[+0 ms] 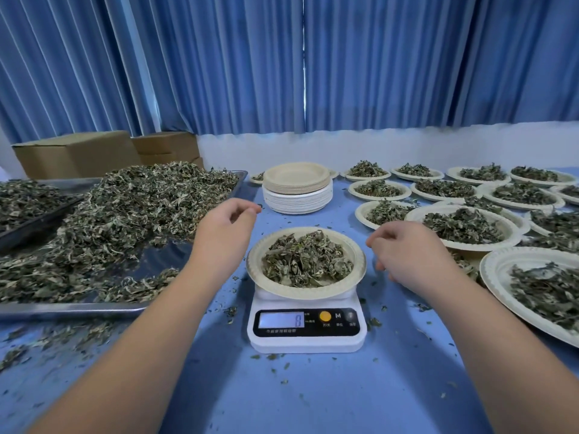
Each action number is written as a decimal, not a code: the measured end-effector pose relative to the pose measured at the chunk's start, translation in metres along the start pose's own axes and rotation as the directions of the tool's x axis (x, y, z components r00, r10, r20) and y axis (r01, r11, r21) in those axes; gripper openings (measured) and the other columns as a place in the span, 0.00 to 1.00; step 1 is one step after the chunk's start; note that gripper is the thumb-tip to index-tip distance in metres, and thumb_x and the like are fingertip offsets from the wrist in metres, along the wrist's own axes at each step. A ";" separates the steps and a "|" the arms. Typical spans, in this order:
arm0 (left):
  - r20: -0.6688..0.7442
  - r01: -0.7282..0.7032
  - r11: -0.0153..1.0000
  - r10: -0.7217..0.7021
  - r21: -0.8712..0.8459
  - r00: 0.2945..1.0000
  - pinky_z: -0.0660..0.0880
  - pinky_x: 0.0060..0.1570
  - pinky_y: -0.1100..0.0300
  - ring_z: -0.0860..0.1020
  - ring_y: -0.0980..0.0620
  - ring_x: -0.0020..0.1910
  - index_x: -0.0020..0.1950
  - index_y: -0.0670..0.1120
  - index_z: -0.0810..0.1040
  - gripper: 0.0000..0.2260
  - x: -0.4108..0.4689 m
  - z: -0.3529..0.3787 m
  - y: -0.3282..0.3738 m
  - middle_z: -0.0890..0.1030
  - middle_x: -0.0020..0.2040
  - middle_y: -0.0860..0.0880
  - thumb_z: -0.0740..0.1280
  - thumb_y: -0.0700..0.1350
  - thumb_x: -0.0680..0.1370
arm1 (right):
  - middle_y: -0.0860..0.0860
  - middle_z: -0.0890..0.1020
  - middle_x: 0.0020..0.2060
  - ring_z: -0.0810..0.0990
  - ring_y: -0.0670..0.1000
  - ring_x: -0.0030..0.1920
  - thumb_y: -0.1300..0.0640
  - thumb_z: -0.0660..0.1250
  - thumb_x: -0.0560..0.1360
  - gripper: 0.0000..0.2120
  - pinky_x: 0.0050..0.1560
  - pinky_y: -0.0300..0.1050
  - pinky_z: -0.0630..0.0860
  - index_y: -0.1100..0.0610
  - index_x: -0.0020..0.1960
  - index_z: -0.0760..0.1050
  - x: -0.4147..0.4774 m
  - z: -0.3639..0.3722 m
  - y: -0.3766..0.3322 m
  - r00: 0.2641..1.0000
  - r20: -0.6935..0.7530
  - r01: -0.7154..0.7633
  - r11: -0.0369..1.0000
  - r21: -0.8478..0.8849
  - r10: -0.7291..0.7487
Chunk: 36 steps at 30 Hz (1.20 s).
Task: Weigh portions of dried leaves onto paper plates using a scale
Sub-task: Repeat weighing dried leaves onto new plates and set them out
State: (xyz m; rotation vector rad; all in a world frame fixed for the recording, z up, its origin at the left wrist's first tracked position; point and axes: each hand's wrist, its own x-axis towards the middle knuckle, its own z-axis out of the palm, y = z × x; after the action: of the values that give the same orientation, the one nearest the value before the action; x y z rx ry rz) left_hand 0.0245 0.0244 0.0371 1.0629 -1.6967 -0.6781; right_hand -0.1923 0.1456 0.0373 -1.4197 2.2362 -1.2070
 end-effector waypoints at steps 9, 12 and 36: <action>0.103 -0.129 0.981 0.115 0.146 0.988 0.68 0.42 0.73 0.75 0.62 0.43 0.50 0.52 0.80 0.06 -0.017 -0.004 0.001 0.78 0.47 0.55 0.64 0.43 0.79 | 0.54 0.81 0.30 0.71 0.52 0.25 0.63 0.60 0.73 0.09 0.29 0.40 0.66 0.53 0.41 0.78 -0.005 0.005 -0.003 0.999 -0.041 -0.008 1.000 0.022 0.009; 0.176 -0.210 0.973 0.191 0.096 0.966 0.67 0.44 0.77 0.74 0.65 0.46 0.49 0.53 0.80 0.06 -0.021 -0.005 0.009 0.78 0.48 0.57 0.66 0.43 0.78 | 0.54 0.81 0.30 0.71 0.53 0.25 0.62 0.60 0.74 0.09 0.30 0.41 0.69 0.52 0.41 0.77 -0.006 0.006 -0.005 1.000 -0.021 -0.017 0.999 0.032 0.018; 0.520 -0.398 0.897 0.251 0.191 0.817 0.67 0.45 0.66 0.73 0.67 0.44 0.48 0.63 0.80 0.10 -0.010 0.001 0.044 0.77 0.45 0.64 0.70 0.46 0.77 | 0.56 0.83 0.33 0.68 0.49 0.22 0.61 0.61 0.75 0.09 0.26 0.38 0.65 0.55 0.42 0.79 -0.003 0.002 -0.005 1.000 -0.026 0.015 1.000 -0.010 -0.015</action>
State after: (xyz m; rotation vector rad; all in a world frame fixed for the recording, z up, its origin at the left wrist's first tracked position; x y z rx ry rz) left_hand 0.0097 0.0536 0.0688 0.7932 -2.4148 -0.4969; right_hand -0.1861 0.1458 0.0392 -1.4356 2.2557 -1.2275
